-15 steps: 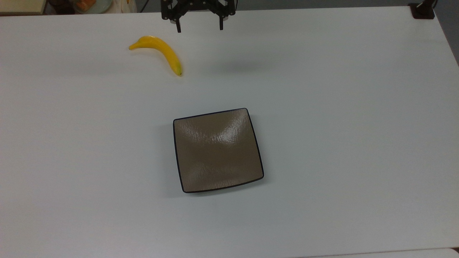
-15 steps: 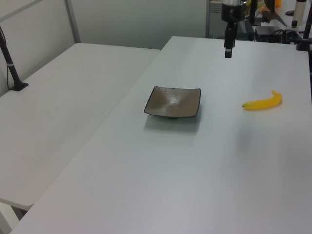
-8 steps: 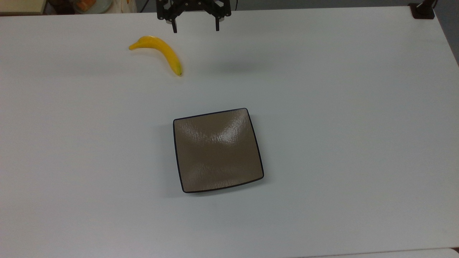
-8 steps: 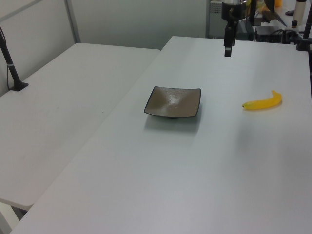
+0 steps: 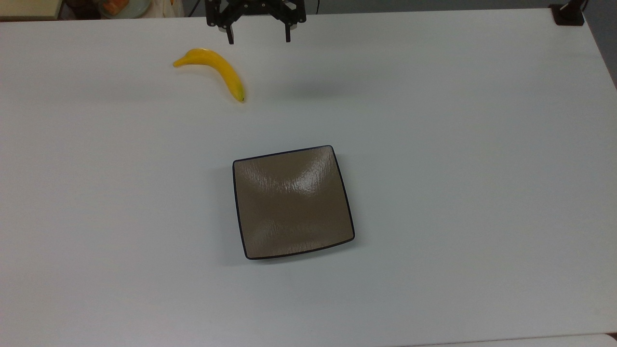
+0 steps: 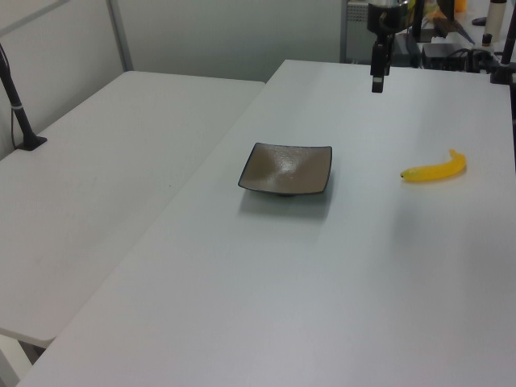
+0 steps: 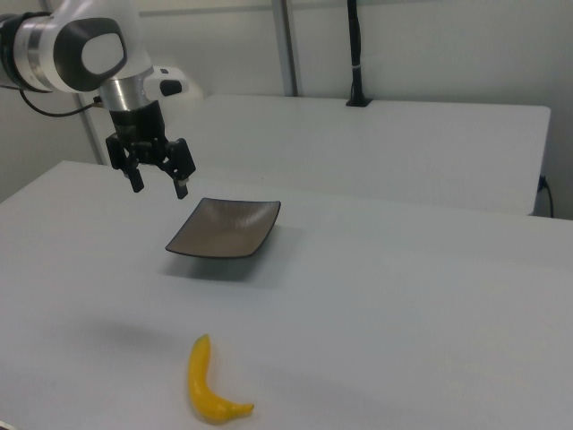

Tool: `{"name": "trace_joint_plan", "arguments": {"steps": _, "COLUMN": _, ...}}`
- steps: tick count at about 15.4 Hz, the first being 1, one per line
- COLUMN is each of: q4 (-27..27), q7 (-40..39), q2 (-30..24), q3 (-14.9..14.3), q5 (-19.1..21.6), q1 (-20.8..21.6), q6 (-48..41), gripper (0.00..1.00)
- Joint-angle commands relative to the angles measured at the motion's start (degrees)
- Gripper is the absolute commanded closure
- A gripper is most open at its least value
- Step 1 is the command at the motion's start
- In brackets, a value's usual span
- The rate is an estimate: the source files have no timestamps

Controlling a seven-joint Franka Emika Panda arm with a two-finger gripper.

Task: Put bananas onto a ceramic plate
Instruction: 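Move the open gripper toward the yellow banana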

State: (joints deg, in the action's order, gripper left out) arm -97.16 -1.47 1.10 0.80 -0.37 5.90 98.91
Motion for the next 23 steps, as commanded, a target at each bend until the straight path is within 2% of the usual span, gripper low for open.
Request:
{"name": "trace_joint_plan", "arguments": {"steps": 1, "q4": -2.7, "q7": 0.5, "q2": -2.1, "q3": -0.1, "q5": 0.1, "q1": -0.1, "q6": 1.8, "gripper": 0.0}}
{"name": "trace_joint_plan", "arguments": {"steps": 7, "q4": -4.3, "q7": -1.7, "q2": -3.4, "q3": -0.1, "q5": 0.2, "q1": -1.5, "q6": 1.6, "gripper": 0.0}}
{"name": "trace_joint_plan", "arguments": {"steps": 14, "q4": -15.7, "q7": -13.0, "q2": -11.0, "q3": -0.2, "q5": 0.2, "q1": -3.8, "q6": 1.7, "gripper": 0.0}}
{"name": "trace_joint_plan", "arguments": {"steps": 18, "q4": -22.1, "q7": -26.1, "q2": -13.5, "q3": -0.3, "q5": 0.1, "q1": -7.0, "q6": 1.6, "gripper": 0.0}}
{"name": "trace_joint_plan", "arguments": {"steps": 21, "q4": -23.8, "q7": -38.7, "q2": -13.4, "q3": -0.5, "q5": 0.0, "q1": -10.1, "q6": 1.5, "gripper": 0.0}}
{"name": "trace_joint_plan", "arguments": {"steps": 23, "q4": -25.7, "q7": -43.2, "q2": -13.2, "q3": -0.5, "q5": -0.2, "q1": -11.4, "q6": 2.6, "gripper": 0.0}}
